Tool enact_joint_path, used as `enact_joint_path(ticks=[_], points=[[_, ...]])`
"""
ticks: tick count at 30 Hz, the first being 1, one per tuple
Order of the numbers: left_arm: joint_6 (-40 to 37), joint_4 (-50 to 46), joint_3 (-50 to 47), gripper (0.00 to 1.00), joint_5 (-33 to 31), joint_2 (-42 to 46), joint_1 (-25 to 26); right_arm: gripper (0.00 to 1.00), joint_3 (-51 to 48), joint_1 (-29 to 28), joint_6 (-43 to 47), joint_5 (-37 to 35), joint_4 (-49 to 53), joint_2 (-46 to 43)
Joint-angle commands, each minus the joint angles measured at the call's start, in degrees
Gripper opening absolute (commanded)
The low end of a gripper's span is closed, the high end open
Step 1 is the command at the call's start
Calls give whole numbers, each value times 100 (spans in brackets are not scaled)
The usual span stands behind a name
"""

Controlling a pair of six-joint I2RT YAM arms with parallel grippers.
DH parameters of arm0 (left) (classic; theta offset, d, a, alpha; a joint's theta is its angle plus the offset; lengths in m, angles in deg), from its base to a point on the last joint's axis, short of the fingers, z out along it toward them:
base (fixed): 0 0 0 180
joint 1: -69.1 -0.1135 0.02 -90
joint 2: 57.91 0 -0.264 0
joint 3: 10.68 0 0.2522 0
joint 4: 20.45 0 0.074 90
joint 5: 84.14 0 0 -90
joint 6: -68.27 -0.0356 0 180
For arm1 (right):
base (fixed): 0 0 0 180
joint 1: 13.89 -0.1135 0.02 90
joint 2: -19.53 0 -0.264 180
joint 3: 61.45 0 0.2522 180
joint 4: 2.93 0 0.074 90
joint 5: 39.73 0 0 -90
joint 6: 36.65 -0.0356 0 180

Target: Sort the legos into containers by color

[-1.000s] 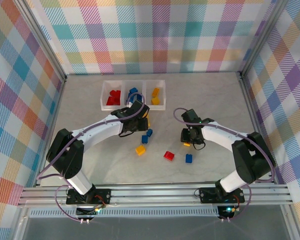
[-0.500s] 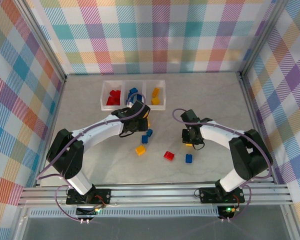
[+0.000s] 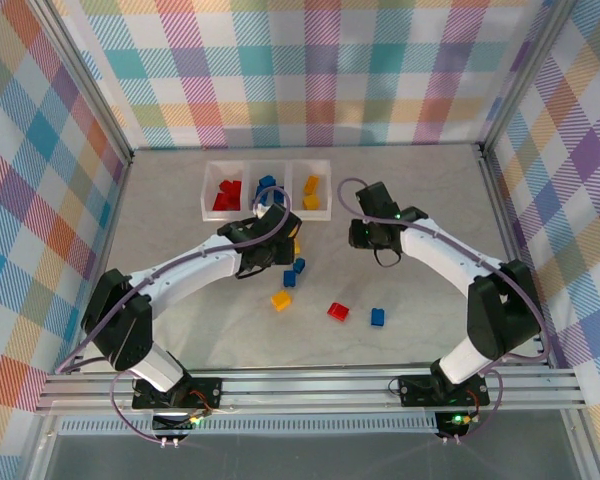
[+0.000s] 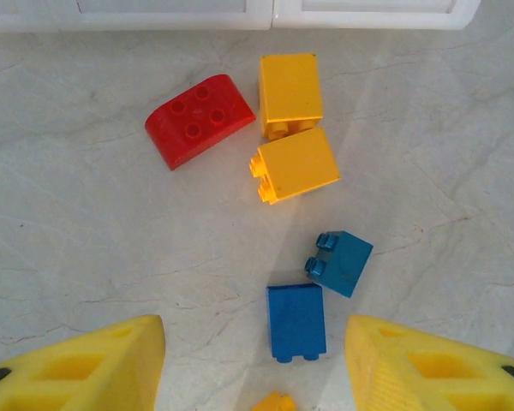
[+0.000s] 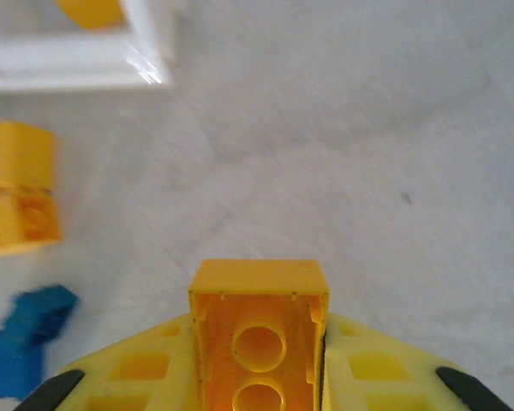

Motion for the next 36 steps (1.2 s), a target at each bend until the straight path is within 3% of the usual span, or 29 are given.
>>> enact_joint_path(ticks=[1,13,23,29,33,36], points=[[104,-249,127,57,-202,218,113,29,582,-56,392,284,-54,187],[184,-662,218,58,-614,617,198,30,2882,-100,887,866,-443,1953],[123,-916,258,58,-690,1027,201,32,5571,-100,970,987,207,4084],[-75,-1240,313,60,-781,1099,199,50,7005,-70,1110,996,876,4967],[-138,-1280,301,62,-750,1158,203,62,7078,-47,1139,1057,954,4969],[-191,-1245,305,63,-610,1116,202,62,6743,-55,1155,1074,956,4713]])
